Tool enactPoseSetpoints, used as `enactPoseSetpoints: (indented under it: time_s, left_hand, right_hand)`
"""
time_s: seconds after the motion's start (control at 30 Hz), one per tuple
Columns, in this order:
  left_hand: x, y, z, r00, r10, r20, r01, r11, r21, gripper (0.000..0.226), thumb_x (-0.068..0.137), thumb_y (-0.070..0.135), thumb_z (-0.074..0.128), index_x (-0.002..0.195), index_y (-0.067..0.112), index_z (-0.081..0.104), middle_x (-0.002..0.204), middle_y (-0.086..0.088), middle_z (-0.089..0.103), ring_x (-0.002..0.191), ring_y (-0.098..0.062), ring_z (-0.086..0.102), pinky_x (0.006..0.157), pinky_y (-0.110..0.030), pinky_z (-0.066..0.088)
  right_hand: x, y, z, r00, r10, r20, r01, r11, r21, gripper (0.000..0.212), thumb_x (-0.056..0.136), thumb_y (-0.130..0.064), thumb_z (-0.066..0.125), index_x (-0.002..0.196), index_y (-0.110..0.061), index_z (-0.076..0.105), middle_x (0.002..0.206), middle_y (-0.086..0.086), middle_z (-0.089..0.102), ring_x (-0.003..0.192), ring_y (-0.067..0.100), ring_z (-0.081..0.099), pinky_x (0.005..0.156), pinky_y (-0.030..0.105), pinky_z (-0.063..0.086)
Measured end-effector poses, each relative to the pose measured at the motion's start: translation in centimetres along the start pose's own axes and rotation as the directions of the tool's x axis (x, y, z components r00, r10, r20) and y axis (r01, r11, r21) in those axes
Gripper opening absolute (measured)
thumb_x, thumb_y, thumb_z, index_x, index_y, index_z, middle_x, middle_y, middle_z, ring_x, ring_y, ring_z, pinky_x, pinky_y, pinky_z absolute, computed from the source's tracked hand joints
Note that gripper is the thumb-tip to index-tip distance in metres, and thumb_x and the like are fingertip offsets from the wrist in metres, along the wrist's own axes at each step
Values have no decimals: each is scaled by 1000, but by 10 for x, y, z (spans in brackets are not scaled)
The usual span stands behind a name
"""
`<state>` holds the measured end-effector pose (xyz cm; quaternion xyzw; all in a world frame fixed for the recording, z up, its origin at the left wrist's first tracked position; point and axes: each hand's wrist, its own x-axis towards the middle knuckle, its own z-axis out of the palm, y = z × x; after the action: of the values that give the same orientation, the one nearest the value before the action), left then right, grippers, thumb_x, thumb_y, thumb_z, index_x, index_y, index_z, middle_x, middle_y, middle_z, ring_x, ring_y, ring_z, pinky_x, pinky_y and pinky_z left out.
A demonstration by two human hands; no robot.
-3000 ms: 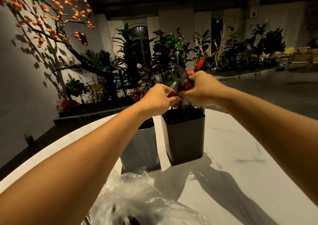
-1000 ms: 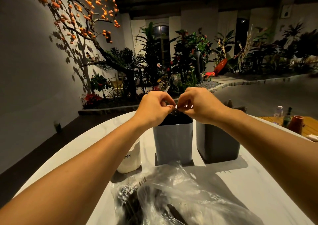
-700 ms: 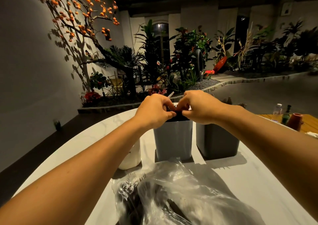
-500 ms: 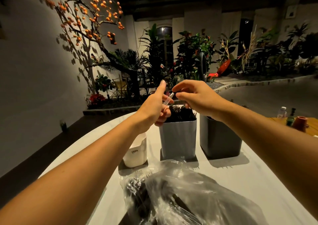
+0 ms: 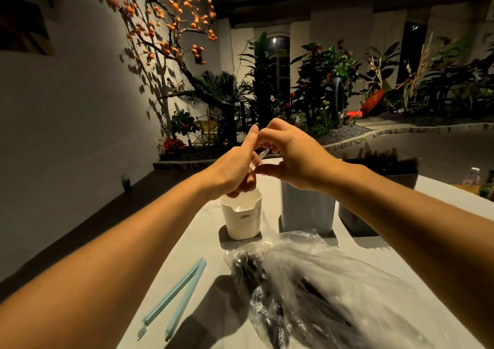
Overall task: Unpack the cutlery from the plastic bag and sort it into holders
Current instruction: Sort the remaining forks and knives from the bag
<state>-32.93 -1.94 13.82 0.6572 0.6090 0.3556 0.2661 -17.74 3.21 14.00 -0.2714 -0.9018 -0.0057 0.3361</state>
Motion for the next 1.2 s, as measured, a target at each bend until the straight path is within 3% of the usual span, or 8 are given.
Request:
enactPoseSetpoints:
  time_s: [0.07,0.2,0.3,0.4,0.6,0.8,1.0,1.2]
  left_hand:
    - [0,-9,-5,1000,24,-17,-24,1000,-2,89,96,70,6,110,3,62,78,-28,56,62,-33,54,65,-32,53]
    - [9,-28,-13,980,45,-196,-48,999,-13,67,102,62,28,102,4,61,74,-10,59,55,-17,48,52,-31,42]
    - [11,-37,-17,963,13,-269,-64,981,-182,35,97,36,63,107,2,58,84,-10,60,61,-16,57,55,-29,53]
    - [10,-47,-20,950,18,-311,-136,923,-361,15,92,5,69,104,0,61,91,-15,67,76,-22,71,71,-31,62]
    - [19,-71,-18,904,165,-394,-197,979,-42,7,94,18,69,95,19,76,91,3,75,85,-12,70,72,-26,60]
    - [36,-87,-18,848,269,-456,-183,957,224,20,88,21,77,105,21,68,91,9,70,86,-4,67,80,-27,59]
    - [46,-113,-2,942,123,-312,19,910,414,18,82,31,82,89,26,67,87,7,70,86,-13,66,80,-41,60]
    - [47,-117,2,957,23,-289,116,883,455,12,86,33,77,93,24,76,104,-3,71,99,-21,63,79,-35,53]
  right_hand:
    - [3,-4,6,999,-35,-17,34,997,-69,29,82,-33,77,110,-28,68,107,-5,54,100,15,49,82,37,52]
    - [5,-8,19,999,-39,-28,34,986,-162,8,87,-34,73,91,-27,73,92,-11,53,92,14,44,72,29,41]
    - [5,-6,30,988,155,7,-154,986,-71,9,87,-33,74,88,-24,74,83,-13,57,86,11,54,70,27,43]
    - [5,0,39,942,328,79,-335,935,116,14,88,-31,73,92,-18,77,83,-6,71,78,6,62,65,22,47]
    - [12,-1,64,908,347,234,-382,916,121,13,89,-27,72,96,-19,78,91,-4,74,84,4,64,71,20,51]
    - [29,8,89,907,396,145,-418,890,181,17,86,-20,75,100,-21,66,93,-2,71,90,15,66,82,38,58]
    - [26,20,112,882,391,261,-398,917,-31,9,86,-22,74,93,-25,69,95,1,70,88,20,65,81,42,58]
    - [26,24,107,899,357,253,-369,930,0,23,86,0,67,103,-15,73,93,3,73,89,19,68,86,39,58]
